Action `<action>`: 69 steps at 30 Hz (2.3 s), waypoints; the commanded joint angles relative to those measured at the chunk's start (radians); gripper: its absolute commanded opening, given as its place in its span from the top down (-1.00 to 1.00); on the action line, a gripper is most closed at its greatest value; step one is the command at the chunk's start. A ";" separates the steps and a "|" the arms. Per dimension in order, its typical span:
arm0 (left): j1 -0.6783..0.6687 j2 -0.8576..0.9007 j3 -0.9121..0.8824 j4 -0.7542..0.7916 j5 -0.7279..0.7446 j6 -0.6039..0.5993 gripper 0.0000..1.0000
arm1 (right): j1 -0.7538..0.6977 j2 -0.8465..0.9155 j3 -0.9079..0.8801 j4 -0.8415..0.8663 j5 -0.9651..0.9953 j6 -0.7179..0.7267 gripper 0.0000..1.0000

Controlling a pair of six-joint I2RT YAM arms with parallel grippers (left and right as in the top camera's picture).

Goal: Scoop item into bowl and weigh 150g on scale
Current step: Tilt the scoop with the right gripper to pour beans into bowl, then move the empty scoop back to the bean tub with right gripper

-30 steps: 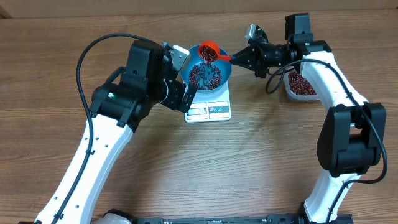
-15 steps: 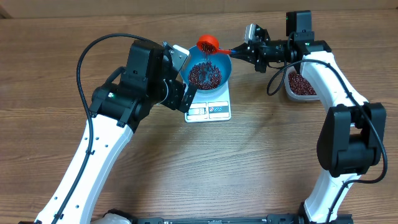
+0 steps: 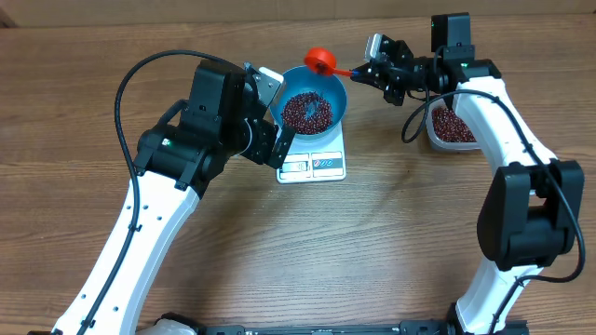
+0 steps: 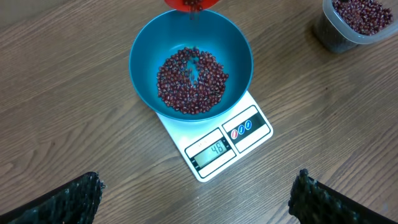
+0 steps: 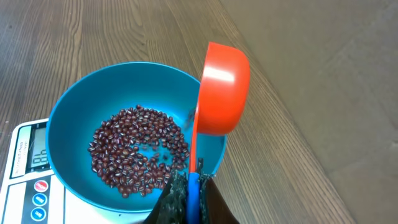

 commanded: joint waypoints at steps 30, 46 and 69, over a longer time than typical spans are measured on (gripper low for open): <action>0.006 -0.003 0.010 0.002 0.015 0.019 -0.99 | 0.052 -0.132 0.026 -0.118 0.097 -0.005 0.93; 0.006 -0.003 0.010 0.002 0.015 0.019 -0.99 | 0.154 -0.196 0.025 -0.157 0.325 -0.004 0.93; 0.006 -0.003 0.010 0.002 0.015 0.019 -0.99 | -0.169 -0.433 0.026 -0.343 0.694 1.051 0.93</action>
